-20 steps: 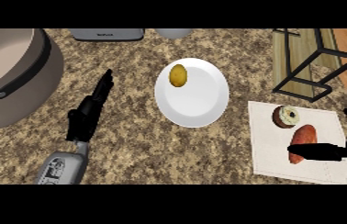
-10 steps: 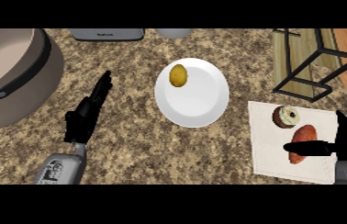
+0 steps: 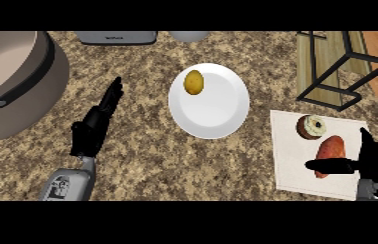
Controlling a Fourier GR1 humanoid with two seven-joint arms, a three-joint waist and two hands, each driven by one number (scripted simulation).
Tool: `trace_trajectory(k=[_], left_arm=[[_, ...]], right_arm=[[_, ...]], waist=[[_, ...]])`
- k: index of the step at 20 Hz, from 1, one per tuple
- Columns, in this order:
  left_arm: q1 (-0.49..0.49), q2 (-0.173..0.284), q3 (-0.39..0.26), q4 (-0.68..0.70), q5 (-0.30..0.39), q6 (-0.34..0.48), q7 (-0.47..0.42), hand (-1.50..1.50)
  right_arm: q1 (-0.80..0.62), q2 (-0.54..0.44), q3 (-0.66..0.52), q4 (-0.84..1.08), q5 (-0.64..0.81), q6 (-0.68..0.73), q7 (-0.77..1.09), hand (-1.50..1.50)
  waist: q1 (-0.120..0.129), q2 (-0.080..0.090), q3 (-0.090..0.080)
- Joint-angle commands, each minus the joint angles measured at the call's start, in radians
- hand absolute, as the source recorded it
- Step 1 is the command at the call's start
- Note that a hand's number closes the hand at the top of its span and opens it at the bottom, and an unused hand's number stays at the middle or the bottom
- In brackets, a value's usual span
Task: Pick the sweet potato from the placemat and place it in the tiered shelf
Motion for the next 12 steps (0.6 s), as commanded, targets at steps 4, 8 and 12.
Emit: trace_trajectory(k=[4,8,12], left_arm=[[-0.027,0.008,0.049,0.042,-0.005,-0.036,-0.018,0.0],[-0.006,0.0,0.049,0.006,-0.009,-0.047,-0.003,0.0],[-0.005,-0.062,0.001,0.036,-0.068,0.019,-0.038,0.0]], right_arm=[[0.004,0.026,-0.057,0.097,0.004,-0.002,-0.097,-1.5],[0.0,0.054,-0.031,0.049,0.011,0.056,-0.049,1.5],[-0.008,0.027,0.002,0.052,0.045,0.099,-0.06,1.5]], waist=[[0.0,0.0,0.0],[0.0,0.0,0.0],[-0.001,0.0,0.0]])
